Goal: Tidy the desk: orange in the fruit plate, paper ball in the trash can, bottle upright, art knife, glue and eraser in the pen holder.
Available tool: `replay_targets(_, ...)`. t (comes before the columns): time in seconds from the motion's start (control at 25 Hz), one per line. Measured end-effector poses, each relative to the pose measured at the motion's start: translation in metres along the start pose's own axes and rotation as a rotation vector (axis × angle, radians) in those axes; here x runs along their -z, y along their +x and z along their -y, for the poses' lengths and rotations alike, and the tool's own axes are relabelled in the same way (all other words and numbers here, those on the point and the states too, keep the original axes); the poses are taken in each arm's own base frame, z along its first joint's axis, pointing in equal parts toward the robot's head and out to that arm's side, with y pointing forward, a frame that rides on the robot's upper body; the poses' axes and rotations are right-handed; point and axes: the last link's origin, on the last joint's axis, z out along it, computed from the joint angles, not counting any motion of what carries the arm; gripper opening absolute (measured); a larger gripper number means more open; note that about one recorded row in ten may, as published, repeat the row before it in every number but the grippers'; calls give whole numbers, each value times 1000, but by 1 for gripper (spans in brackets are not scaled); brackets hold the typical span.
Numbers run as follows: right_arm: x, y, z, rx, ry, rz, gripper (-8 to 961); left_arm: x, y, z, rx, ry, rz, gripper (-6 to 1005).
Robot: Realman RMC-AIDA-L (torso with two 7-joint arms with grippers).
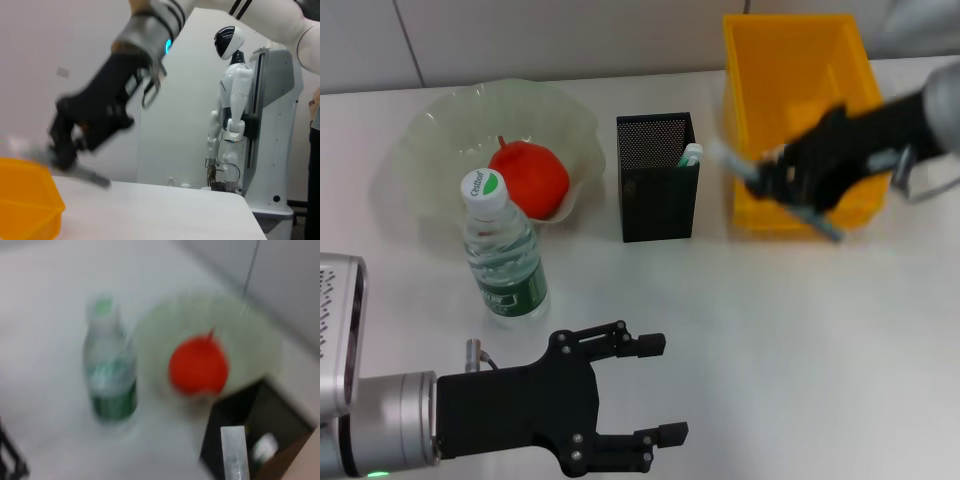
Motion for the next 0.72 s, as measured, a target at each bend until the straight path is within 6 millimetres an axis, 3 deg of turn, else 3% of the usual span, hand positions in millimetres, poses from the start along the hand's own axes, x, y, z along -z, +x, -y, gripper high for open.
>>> replay_targets(0.04,0,0,0,0,0,0,141,0,0,0,0,0,0,801)
replay_targets(0.2,32,-21,10,-9,57,226,141,0,0,0,-1,-2,1,801)
replay_targets(0.4,55,-28,23,0,123,430,140,-1,0,0,-2,-3,0,801)
replay_targets(0.56,56,-28,32,-2,147,518,140,-1,0,0,-2,-3,0,800)
replay_targets(0.72,42,-21,45,-28,136,636,140,-1,0,0,-2,-3,0,800)
